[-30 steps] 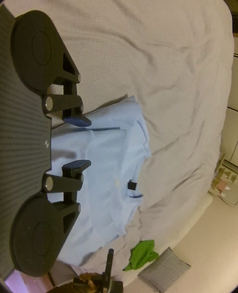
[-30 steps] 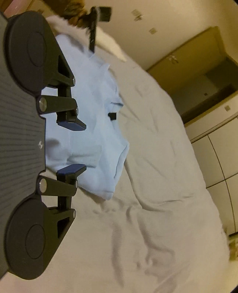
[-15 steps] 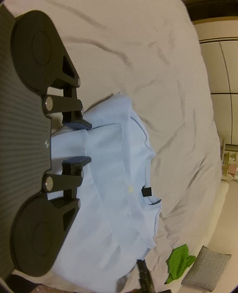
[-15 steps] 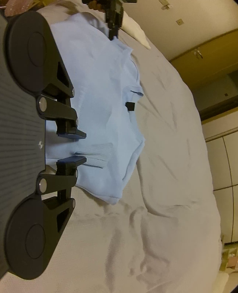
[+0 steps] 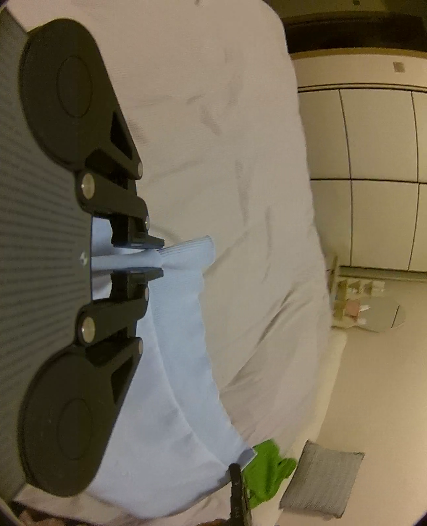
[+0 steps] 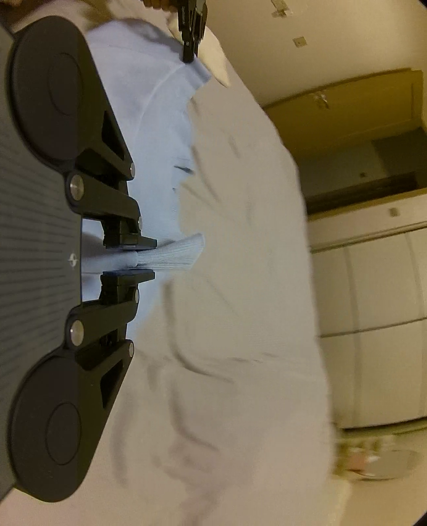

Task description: Fold clothes

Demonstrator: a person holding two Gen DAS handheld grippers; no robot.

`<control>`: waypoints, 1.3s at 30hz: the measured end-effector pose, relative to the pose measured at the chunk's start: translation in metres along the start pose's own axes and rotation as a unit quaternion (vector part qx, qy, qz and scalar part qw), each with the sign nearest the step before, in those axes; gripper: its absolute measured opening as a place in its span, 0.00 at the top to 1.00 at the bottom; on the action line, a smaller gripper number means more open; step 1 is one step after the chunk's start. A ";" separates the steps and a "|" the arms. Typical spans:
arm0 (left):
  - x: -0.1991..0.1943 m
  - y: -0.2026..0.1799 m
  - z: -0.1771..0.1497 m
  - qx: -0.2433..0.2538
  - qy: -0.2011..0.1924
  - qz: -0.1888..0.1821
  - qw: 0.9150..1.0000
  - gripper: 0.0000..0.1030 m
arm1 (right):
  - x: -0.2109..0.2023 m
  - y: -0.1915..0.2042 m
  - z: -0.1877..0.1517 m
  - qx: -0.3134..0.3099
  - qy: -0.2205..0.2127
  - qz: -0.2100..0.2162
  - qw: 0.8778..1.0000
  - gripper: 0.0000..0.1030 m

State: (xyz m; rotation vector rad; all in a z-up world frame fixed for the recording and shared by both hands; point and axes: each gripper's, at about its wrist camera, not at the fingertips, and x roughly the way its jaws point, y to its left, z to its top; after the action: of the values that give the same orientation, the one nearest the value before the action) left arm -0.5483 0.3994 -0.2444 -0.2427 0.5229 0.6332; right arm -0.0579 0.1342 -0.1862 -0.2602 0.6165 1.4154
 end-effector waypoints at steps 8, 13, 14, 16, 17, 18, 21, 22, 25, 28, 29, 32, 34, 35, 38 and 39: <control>0.074 0.025 0.005 -0.027 0.046 0.021 0.998 0.90 | 0.065 -0.024 0.016 0.015 0.022 -0.038 0.999 0.91; 0.101 0.032 0.003 -0.030 0.064 0.030 0.997 0.90 | 0.104 -0.036 0.006 0.018 0.053 -0.045 0.997 0.92; 0.105 0.033 0.003 -0.027 0.064 0.031 0.997 0.90 | 0.110 -0.039 0.004 0.019 0.056 -0.046 0.997 0.92; 0.111 0.034 0.005 -0.026 0.062 0.032 0.997 0.90 | 0.119 -0.043 0.002 0.024 0.059 -0.048 0.997 0.92; 0.113 0.033 0.006 -0.026 0.061 0.034 0.997 0.90 | 0.122 -0.043 0.002 0.024 0.059 -0.049 0.997 0.92; 0.117 0.033 0.003 -0.026 0.064 0.036 0.997 0.90 | 0.125 -0.044 0.001 0.023 0.059 -0.050 0.997 0.92; 0.132 0.030 -0.009 -0.013 0.095 0.045 0.994 0.90 | 0.133 -0.049 -0.002 0.019 0.064 -0.057 0.996 0.92; 0.137 0.029 -0.014 -0.011 0.107 0.045 0.993 0.90 | 0.140 -0.049 -0.004 0.016 0.075 -0.059 0.995 0.92; 0.140 0.030 -0.019 -0.014 0.125 0.055 0.991 0.83 | 0.155 -0.050 -0.014 0.011 0.111 -0.065 0.992 0.91; 0.124 0.039 -0.013 -0.036 0.128 0.073 0.988 0.67 | 0.151 -0.050 -0.015 0.028 0.120 -0.083 0.989 0.73; 0.113 0.046 -0.011 -0.051 0.126 0.075 0.988 0.67 | 0.145 -0.049 -0.012 0.032 0.117 -0.105 0.987 0.50; 0.064 0.065 -0.012 -0.100 0.106 0.078 0.986 0.76 | 0.107 -0.044 -0.011 0.034 0.082 -0.152 0.984 0.47; 0.022 0.067 -0.022 -0.124 0.085 0.066 0.987 0.76 | 0.071 -0.044 -0.018 0.066 0.051 -0.142 0.986 0.47; 0.003 0.066 -0.031 -0.135 0.077 0.056 0.986 0.76 | 0.050 -0.045 -0.026 0.092 0.031 -0.120 0.988 0.47; -0.052 0.055 -0.064 -0.177 0.062 0.021 0.982 0.75 | -0.003 -0.042 -0.061 0.163 -0.007 -0.067 0.984 0.47; -0.064 0.051 -0.074 -0.193 0.060 0.005 0.979 0.75 | -0.019 -0.036 -0.075 0.178 -0.018 -0.052 0.983 0.47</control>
State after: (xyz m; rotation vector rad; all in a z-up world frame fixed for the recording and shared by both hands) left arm -0.6524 0.3804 -0.2752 -0.6486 0.5131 0.7304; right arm -0.0416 0.0732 -0.2441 0.0167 0.8021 1.1830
